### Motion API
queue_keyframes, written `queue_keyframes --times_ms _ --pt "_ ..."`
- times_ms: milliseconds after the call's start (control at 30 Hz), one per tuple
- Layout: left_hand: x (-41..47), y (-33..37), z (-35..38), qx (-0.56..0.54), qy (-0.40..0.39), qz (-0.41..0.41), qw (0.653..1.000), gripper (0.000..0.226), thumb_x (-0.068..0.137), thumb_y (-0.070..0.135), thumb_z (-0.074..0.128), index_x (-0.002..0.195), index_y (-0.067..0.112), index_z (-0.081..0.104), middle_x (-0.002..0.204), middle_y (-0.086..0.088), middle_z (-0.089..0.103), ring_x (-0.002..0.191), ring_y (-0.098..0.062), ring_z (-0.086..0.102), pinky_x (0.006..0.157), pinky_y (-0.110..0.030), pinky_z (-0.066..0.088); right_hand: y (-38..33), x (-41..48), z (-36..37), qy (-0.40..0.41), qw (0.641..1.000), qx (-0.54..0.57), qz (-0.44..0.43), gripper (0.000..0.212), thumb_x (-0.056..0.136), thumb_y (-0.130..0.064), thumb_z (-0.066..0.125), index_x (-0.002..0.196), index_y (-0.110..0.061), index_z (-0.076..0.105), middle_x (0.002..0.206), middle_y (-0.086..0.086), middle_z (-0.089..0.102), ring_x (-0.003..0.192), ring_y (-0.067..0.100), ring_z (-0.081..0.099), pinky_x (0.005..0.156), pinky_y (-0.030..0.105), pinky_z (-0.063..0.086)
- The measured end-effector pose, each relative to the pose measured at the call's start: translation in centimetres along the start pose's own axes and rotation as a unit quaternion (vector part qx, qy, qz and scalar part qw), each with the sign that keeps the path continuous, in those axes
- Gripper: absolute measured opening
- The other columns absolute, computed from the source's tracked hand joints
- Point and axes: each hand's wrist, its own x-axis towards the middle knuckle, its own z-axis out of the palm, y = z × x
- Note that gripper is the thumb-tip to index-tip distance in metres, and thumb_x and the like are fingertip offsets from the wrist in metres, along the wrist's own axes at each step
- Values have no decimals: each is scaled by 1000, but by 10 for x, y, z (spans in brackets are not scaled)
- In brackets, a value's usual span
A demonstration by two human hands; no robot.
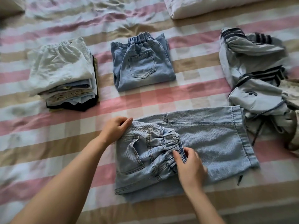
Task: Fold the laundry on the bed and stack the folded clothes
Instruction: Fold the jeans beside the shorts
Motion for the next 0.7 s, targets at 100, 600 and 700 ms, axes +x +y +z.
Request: queue_keyframes --times_ms 100,600,700 --pt "5 -4 0 60 30 43 997 42 97 36 42 56 26 44 56 5 54 62 -22 50 61 -30 32 0 -2 3 11 1000 16 -7 35 89 -45 50 107 -15 54 77 -6 60 79 20 57 79 32 26" --pt "-55 32 68 193 176 80 962 50 92 37 29 131 15 52 142 -9 44 134 -27 38 109 -45 27 -6 -8 28 88 951 -145 -257 54 98 -40 10 136 -16 42 142 8 45 132 23 39 99 43 36" --pt "-57 33 89 253 45 -7 967 68 83 57 4 145 29 9 153 5 1 142 -18 -6 115 -39 -3 -5 0 29 25 949 -229 -215 57 95 -48 11 139 -16 27 144 5 42 129 26 45 95 52 43"
